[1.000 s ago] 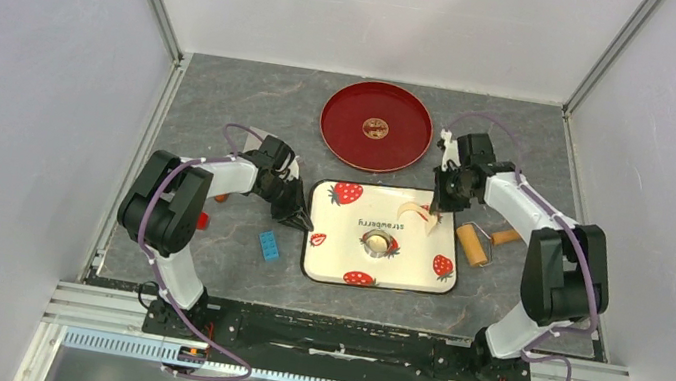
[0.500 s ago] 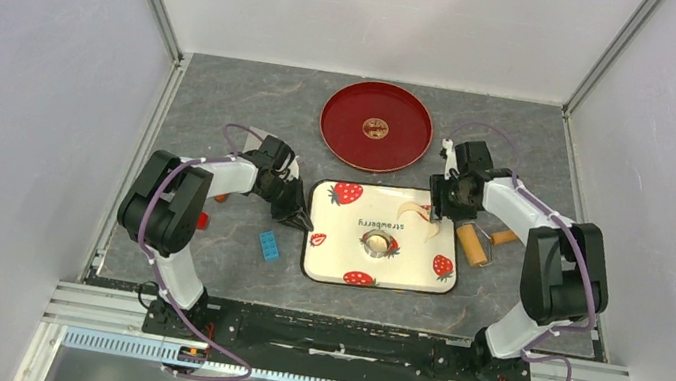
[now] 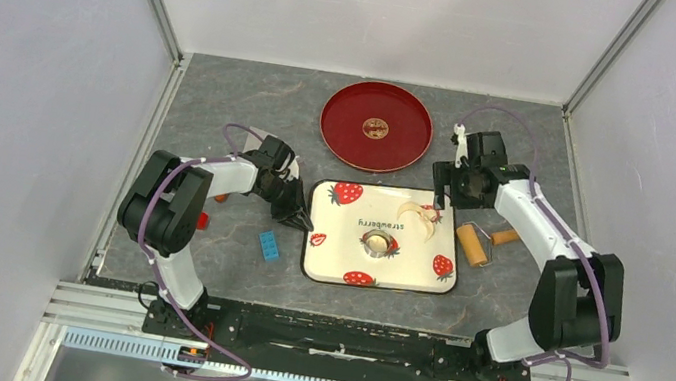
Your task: Roll out the dumpling wrappers from the dough
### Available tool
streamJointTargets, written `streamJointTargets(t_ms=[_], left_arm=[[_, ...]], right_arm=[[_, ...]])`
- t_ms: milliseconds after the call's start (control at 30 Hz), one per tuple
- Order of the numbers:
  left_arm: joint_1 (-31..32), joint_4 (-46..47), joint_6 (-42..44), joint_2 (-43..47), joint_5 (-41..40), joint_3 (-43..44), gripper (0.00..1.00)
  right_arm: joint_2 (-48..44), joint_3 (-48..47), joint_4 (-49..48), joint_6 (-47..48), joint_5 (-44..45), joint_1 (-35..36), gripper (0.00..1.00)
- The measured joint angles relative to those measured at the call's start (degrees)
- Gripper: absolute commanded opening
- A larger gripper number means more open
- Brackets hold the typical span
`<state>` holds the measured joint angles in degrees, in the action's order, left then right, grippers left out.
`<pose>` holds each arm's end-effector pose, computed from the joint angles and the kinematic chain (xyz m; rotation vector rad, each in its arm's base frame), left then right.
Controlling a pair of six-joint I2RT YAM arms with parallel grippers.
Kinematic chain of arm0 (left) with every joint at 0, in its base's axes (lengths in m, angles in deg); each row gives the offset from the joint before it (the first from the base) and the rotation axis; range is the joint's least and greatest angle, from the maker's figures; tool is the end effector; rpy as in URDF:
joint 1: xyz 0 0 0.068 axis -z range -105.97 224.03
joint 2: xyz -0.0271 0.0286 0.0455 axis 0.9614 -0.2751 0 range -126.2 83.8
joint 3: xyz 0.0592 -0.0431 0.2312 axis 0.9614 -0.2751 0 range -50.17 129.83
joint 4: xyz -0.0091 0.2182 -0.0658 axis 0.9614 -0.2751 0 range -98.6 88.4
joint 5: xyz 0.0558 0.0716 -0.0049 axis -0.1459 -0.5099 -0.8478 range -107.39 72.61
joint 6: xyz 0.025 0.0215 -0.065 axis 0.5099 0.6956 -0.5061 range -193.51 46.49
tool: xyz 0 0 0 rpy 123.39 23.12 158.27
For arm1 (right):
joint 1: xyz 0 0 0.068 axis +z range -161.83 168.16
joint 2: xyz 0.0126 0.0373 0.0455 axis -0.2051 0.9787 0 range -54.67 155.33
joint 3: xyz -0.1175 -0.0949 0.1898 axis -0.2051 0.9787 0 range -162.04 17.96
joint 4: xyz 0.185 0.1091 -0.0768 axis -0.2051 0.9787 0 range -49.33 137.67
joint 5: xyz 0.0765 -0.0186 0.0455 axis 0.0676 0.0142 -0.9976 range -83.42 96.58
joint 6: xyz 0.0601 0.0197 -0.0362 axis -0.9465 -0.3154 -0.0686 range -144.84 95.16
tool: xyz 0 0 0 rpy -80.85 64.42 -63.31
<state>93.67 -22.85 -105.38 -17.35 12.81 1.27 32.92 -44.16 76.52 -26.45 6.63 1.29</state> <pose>0.2602 -0.1252 0.1016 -0.1805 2.9290 -0.9261 0.2818 0.0658 0.1921 -0.2649 2.6304 0.0853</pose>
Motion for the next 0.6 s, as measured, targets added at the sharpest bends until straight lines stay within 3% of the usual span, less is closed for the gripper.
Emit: streamJointTargets(t_ms=[267, 600], left_arm=[[0.0, 0.0, 0.0, 0.0, 0.0, 0.0, 0.02], [0.0, 0.0, 0.0, 0.0, 0.0, 0.0, 0.02]], right_arm=[[-2.2, -0.6, 1.5, -0.4, -4.5, 1.2, 0.73], [-1.5, 2.1, -0.7, -4.5, -10.4, 12.5, 0.6]])
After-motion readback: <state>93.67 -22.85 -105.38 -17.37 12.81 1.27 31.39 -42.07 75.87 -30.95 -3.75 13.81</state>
